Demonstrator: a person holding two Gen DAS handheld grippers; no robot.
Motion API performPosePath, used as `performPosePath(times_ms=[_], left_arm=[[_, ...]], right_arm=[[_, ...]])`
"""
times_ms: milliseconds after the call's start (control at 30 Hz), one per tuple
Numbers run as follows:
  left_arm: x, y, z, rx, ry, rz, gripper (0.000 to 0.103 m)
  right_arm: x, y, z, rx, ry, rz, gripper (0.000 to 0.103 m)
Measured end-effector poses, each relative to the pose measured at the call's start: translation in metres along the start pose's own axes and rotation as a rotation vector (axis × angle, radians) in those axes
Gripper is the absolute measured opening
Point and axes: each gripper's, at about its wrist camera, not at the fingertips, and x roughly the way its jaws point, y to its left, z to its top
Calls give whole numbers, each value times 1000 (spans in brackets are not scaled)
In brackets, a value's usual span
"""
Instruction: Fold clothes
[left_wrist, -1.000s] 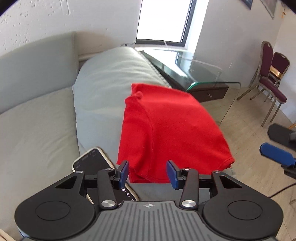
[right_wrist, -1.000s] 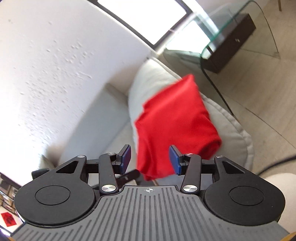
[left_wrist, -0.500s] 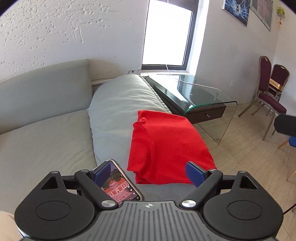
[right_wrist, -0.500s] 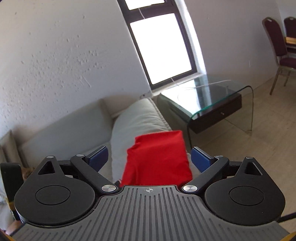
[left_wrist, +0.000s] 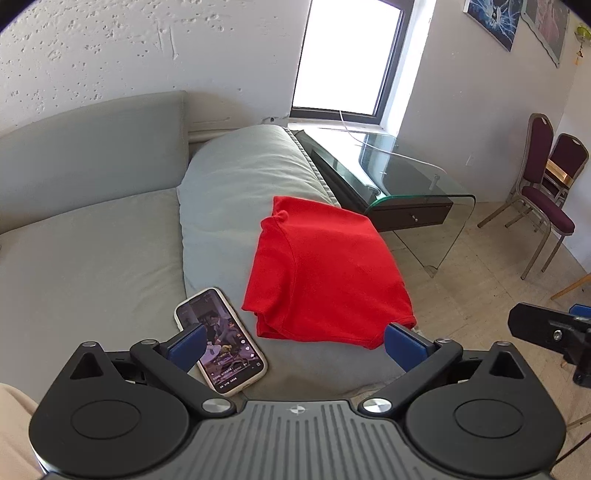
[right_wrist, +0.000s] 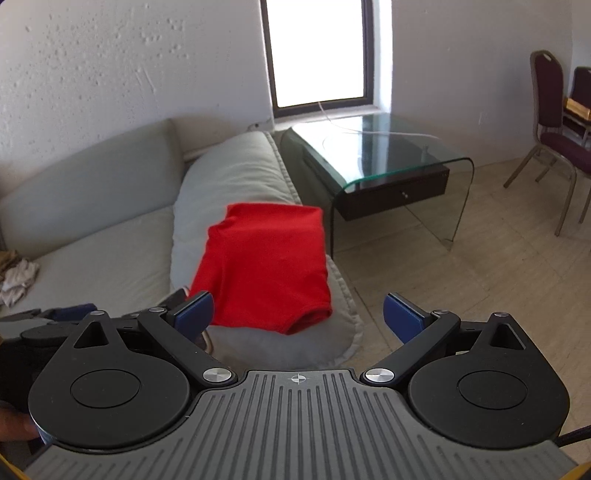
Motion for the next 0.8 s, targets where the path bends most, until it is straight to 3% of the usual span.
performPosePath(times_ms=[300,800], left_arm=[[8,-20,15,37,52,-48,102],[38,-30,27,56,100,-57,102]], right_arm=[[4,0,18,-58,60,6,99],[29,-15,32,-25,121,7,99]])
